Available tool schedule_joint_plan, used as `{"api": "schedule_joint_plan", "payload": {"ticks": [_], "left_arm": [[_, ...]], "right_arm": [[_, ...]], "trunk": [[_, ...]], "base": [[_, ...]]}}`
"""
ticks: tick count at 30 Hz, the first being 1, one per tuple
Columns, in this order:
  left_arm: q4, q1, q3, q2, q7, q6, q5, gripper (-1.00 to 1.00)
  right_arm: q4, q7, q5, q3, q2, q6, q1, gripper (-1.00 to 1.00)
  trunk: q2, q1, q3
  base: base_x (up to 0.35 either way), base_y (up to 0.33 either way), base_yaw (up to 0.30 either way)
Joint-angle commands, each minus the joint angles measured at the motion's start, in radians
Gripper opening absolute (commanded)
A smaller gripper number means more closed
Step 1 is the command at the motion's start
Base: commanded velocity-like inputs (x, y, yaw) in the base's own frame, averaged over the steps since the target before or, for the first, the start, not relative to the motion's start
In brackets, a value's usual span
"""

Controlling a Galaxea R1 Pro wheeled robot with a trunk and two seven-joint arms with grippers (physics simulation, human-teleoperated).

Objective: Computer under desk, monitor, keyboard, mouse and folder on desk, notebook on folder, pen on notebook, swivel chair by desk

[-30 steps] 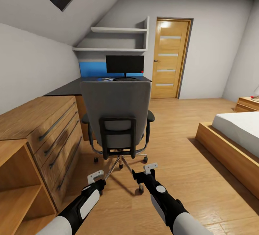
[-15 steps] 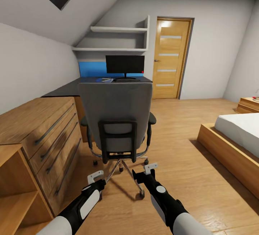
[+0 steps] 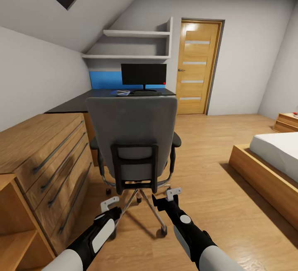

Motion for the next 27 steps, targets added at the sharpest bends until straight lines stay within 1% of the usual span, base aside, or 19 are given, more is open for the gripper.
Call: {"api": "schedule_joint_plan", "payload": {"ticks": [1,4,8,15,27], "left_arm": [[-0.002,-0.001,-0.005,0.001,0.008,0.003,0.003,1.0],[-0.002,-0.001,-0.005,0.0,0.007,0.003,0.001,1.0],[-0.002,-0.001,-0.005,0.0,0.006,0.003,-0.001,1.0],[-0.002,-0.001,-0.005,0.0,0.006,0.003,0.0,1.0],[-0.002,-0.001,-0.006,-0.001,0.008,0.003,0.0,1.0]], "right_arm": [[0.001,0.002,0.002,0.0,0.0,-0.003,-0.001,1.0],[0.001,0.002,0.002,0.0,0.0,-0.004,-0.001,1.0],[0.001,0.001,0.002,0.0,0.0,-0.004,0.0,1.0],[0.001,0.001,0.002,0.0,0.0,-0.004,-0.001,1.0],[0.001,0.001,0.001,0.0,0.0,-0.004,-0.001,1.0]], "trunk": [[0.0,0.0,-0.001],[0.0,0.0,-0.001],[0.0,0.0,-0.001],[0.0,0.0,-0.001],[0.0,0.0,-0.001]], "base": [[0.072,0.0,0.0],[0.038,0.0,0.0],[0.21,0.0,0.0],[0.266,0.0,0.0],[0.317,0.0,0.0]]}}
